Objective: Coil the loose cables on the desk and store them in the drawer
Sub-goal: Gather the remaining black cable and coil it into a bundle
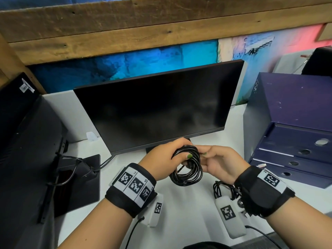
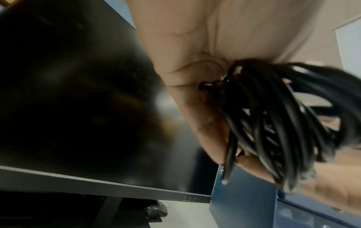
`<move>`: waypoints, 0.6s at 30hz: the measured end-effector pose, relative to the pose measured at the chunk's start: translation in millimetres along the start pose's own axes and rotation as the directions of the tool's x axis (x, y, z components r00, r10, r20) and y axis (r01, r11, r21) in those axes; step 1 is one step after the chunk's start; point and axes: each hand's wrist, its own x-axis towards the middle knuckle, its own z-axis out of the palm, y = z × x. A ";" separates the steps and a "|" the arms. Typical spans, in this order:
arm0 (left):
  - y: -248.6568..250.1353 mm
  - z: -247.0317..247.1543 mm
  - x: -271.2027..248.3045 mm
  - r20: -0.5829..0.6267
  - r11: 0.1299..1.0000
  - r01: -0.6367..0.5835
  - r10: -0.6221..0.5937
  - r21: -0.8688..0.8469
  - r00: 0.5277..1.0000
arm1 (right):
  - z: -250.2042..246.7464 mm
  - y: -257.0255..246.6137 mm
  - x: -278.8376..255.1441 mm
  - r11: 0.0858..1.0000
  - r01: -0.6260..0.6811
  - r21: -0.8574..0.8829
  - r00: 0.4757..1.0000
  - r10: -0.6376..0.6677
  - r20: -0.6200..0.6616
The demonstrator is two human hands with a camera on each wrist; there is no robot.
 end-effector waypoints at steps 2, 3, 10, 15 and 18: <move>1.3 2.7 -0.1 -0.030 0.998 -0.006 0.008 0.058 1.000 | -1.1 0.7 0.5 1.000 -0.008 -0.008 0.999 0.008 -0.049; 2.3 3.7 0.0 -0.041 0.997 -0.008 0.011 0.073 0.999 | -1.7 0.3 0.2 0.999 -0.013 -0.031 0.998 0.011 -0.068; 6.8 13.1 2.6 -0.104 0.991 -0.004 0.018 0.135 0.994 | -2.3 -1.5 5.4 0.945 -0.085 -0.316 0.970 0.007 -0.242; 10.9 21.9 4.9 -0.154 0.983 0.041 -0.013 0.177 0.988 | 6.8 -0.5 7.4 0.754 -0.099 -0.649 0.951 -0.121 -0.285; 13.3 26.0 6.9 -0.169 0.981 0.076 -0.046 0.177 0.985 | 12.9 0.9 7.4 0.696 -0.104 -0.710 0.922 -0.200 -0.330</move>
